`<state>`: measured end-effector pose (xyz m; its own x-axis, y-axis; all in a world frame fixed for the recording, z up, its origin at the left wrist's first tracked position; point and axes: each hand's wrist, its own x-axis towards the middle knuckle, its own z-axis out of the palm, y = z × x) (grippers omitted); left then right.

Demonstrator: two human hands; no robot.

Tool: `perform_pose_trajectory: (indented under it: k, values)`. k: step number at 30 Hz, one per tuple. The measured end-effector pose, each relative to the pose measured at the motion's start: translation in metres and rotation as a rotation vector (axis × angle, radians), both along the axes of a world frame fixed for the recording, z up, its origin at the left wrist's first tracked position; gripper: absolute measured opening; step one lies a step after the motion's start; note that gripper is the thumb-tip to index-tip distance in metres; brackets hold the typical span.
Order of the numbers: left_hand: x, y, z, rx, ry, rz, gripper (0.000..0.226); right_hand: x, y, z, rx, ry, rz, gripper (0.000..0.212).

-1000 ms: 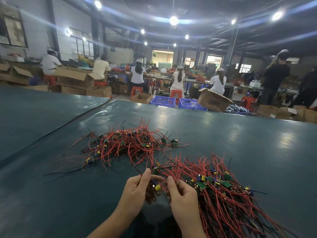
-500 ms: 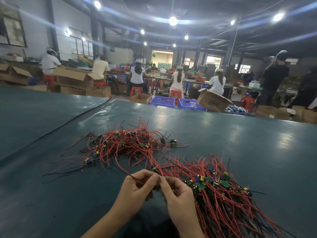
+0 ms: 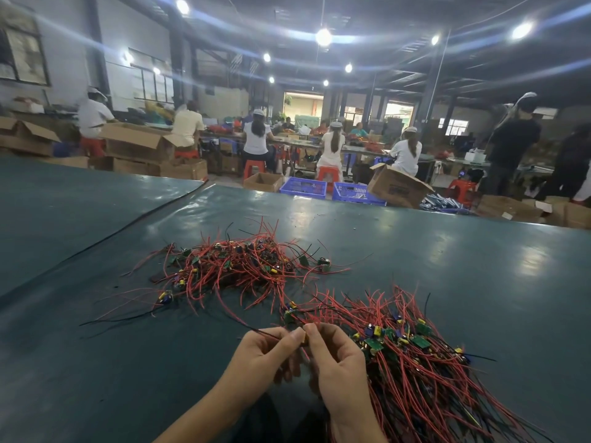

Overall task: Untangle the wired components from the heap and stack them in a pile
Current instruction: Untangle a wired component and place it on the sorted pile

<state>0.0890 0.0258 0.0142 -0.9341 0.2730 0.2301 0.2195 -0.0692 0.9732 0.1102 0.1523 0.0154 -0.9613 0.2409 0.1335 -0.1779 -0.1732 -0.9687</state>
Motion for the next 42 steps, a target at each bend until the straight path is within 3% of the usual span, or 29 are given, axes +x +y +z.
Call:
perform_pose_trajectory:
  k: [5, 11, 16, 21, 24, 31, 33, 36, 42]
  values:
    - [-0.002, -0.002, -0.004, -0.024, 0.117, 0.079, 0.033, 0.003, -0.001, 0.001, 0.097, -0.037, 0.055, 0.027]
    - [0.001, 0.000, -0.007, -0.088, 0.116, 0.066, 0.033, 0.003, -0.004, 0.000, 0.101, -0.047, 0.008, 0.032]
    - [0.002, 0.002, -0.005, 0.006, 0.095, 0.076, 0.032, 0.001, -0.008, 0.002, -0.052, -0.098, -0.069, 0.027]
    - [0.003, 0.000, 0.000, 0.031, 0.134, 0.114, 0.045, -0.002, 0.010, 0.009, -0.255, -0.242, -0.247, 0.016]
    - [0.002, 0.000, 0.003, 0.065, 0.139, 0.129, 0.046, -0.002, 0.026, 0.015, -0.410, -0.221, -0.311, 0.015]
    - [0.002, -0.002, 0.003, 0.146, 0.049, 0.121, 0.044, -0.002, 0.027, 0.017, -0.596, -0.186, -0.254, 0.019]
    - [0.002, -0.003, 0.002, 0.143, 0.037, 0.090, 0.045, -0.001, 0.026, 0.016, -0.563, -0.161, -0.287, 0.018]
    - [0.003, 0.000, 0.000, 0.090, 0.051, 0.069, 0.044, -0.001, 0.019, 0.010, -0.338, -0.134, -0.337, 0.012]
    - [0.005, 0.002, -0.002, 0.055, 0.064, 0.055, 0.033, 0.004, -0.014, 0.004, -0.063, -0.103, -0.056, 0.023]
